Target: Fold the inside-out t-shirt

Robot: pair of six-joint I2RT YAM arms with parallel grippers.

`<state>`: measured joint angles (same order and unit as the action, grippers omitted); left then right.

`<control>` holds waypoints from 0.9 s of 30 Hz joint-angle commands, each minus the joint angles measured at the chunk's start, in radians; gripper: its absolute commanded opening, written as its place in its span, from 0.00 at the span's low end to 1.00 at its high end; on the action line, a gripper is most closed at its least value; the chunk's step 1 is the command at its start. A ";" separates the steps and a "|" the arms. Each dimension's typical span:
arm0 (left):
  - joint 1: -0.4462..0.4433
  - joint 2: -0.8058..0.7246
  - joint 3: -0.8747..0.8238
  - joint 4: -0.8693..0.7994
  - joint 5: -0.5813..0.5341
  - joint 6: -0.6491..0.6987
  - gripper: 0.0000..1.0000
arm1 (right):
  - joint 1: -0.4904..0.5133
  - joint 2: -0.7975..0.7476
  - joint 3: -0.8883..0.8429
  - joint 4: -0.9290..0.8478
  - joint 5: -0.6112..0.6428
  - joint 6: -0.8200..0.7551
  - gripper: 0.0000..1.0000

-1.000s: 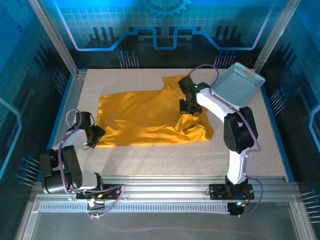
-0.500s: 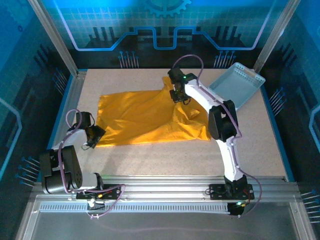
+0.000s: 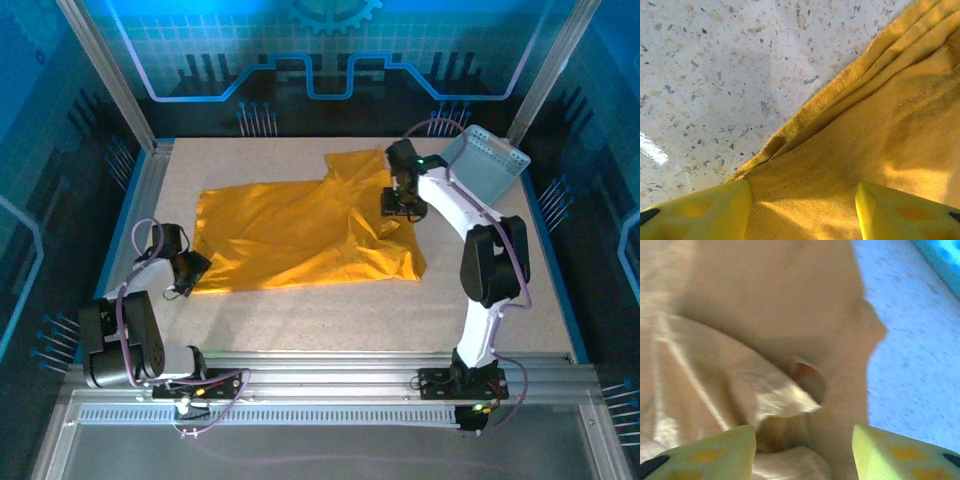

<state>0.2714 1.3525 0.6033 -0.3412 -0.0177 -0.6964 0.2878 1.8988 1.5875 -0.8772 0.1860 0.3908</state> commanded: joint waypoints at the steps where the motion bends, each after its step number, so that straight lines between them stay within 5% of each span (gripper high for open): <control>1: 0.008 0.000 -0.015 -0.030 0.013 0.024 0.59 | -0.038 0.014 -0.097 0.104 -0.134 0.077 0.55; 9: 0.008 -0.011 -0.020 -0.033 0.010 0.023 0.59 | -0.078 0.123 -0.074 0.158 -0.213 0.094 0.48; 14: 0.008 -0.009 -0.020 -0.034 0.005 0.023 0.59 | -0.078 0.156 -0.044 0.159 -0.229 0.093 0.24; 16: 0.008 -0.009 -0.020 -0.035 0.005 0.024 0.59 | -0.077 0.149 -0.031 0.149 -0.192 0.087 0.10; 19: 0.008 -0.009 -0.022 -0.036 0.002 0.026 0.60 | -0.067 0.141 0.016 0.118 -0.116 0.051 0.01; 27: 0.008 -0.008 -0.026 -0.032 -0.001 0.025 0.60 | -0.030 0.201 0.162 0.051 0.117 -0.109 0.00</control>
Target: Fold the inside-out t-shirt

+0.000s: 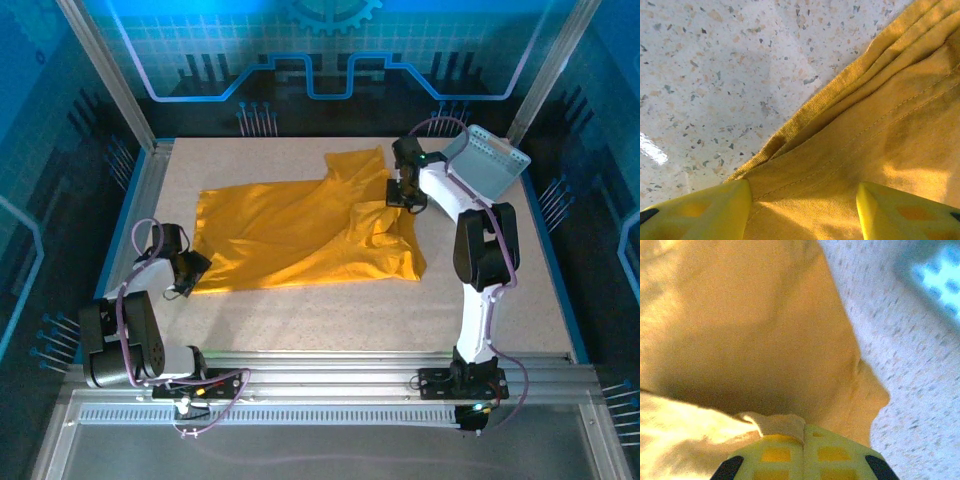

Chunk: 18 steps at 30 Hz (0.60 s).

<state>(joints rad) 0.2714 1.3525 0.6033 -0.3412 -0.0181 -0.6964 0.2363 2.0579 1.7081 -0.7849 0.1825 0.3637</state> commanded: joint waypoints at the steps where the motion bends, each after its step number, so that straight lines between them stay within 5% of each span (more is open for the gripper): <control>1: 0.008 -0.007 -0.027 -0.032 0.000 0.025 0.60 | 0.027 0.051 0.051 -0.043 0.136 -0.092 0.00; 8: 0.008 -0.001 -0.021 -0.030 0.006 0.024 0.60 | 0.045 0.116 0.114 -0.024 0.133 -0.135 0.12; 18: 0.008 -0.010 -0.018 -0.042 0.006 0.024 0.61 | 0.036 0.264 0.362 -0.073 0.155 -0.191 0.15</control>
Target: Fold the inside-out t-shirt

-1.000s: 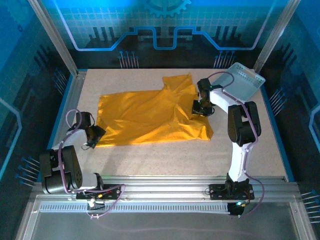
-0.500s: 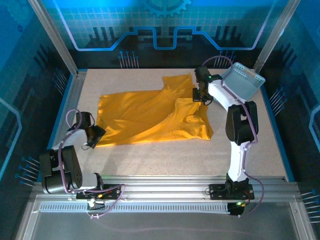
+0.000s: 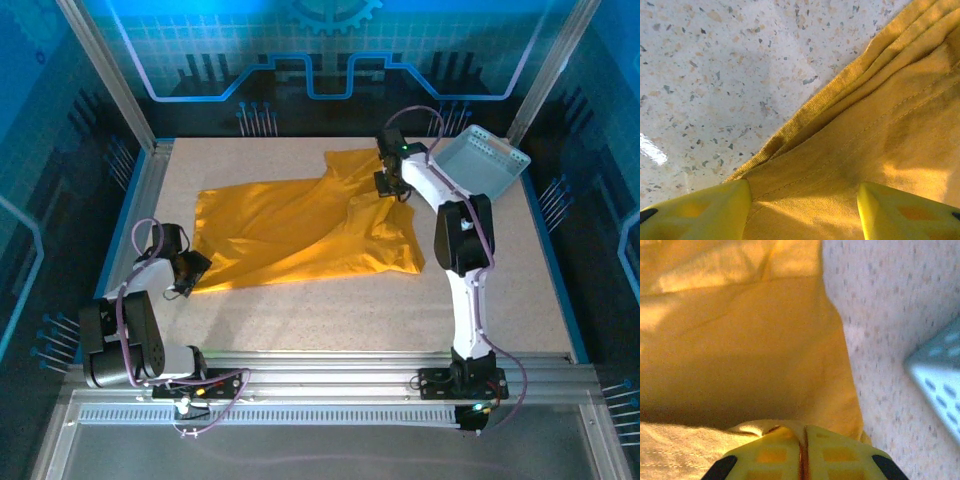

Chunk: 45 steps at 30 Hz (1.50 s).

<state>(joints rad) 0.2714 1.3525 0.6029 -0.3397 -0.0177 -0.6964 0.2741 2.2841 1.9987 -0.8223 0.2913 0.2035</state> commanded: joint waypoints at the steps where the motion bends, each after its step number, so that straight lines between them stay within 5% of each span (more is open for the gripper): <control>1: 0.008 -0.010 -0.018 -0.043 0.006 0.024 0.61 | -0.003 0.069 0.084 -0.043 0.052 -0.033 0.20; 3: 0.008 -0.011 -0.016 -0.047 0.005 0.025 0.61 | -0.007 0.084 0.109 -0.060 0.066 -0.029 0.39; 7: 0.008 -0.022 -0.002 -0.066 0.006 0.022 0.61 | -0.007 0.048 0.094 -0.061 0.068 -0.022 0.57; 14: -0.041 -0.111 0.186 -0.191 -0.027 0.034 0.70 | 0.038 -0.082 0.061 -0.036 -0.082 0.018 0.60; 21: -0.206 0.087 0.347 -0.167 0.056 0.040 0.74 | 0.104 -0.064 -0.004 -0.040 -0.199 0.161 0.62; 31: -0.248 0.111 0.140 -0.046 0.091 -0.029 0.75 | 0.100 -0.176 -0.424 0.089 -0.223 0.366 0.66; 41: -0.289 -0.184 -0.149 -0.075 0.067 -0.143 0.75 | 0.080 -0.461 -0.845 0.183 -0.213 0.483 0.67; 45: -0.289 -0.244 -0.090 -0.136 0.039 -0.110 0.78 | 0.095 -0.524 -0.871 0.162 -0.200 0.490 0.67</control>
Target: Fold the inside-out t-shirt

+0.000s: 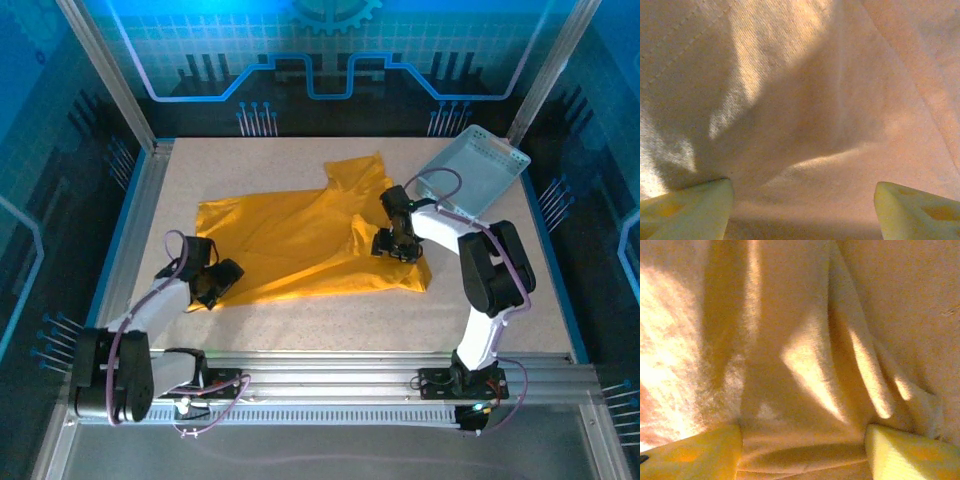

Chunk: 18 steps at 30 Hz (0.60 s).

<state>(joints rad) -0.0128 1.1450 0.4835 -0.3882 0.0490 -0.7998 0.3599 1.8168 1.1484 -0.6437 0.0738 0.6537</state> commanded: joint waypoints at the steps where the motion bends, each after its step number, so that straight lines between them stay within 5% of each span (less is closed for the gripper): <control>1: -0.001 -0.032 0.070 -0.106 -0.046 0.008 0.78 | 0.012 -0.071 -0.009 -0.023 0.023 0.036 0.67; 7: 0.058 0.225 0.470 -0.196 -0.180 0.130 0.81 | 0.011 -0.070 0.225 -0.066 0.094 -0.088 0.68; 18: 0.179 0.732 0.926 -0.153 -0.228 0.189 0.78 | -0.030 0.283 0.713 -0.003 0.018 -0.312 0.70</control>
<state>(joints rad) 0.1558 1.7901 1.3060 -0.5220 -0.1612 -0.6613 0.3534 1.9991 1.7855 -0.6395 0.1238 0.4255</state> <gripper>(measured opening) 0.781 0.698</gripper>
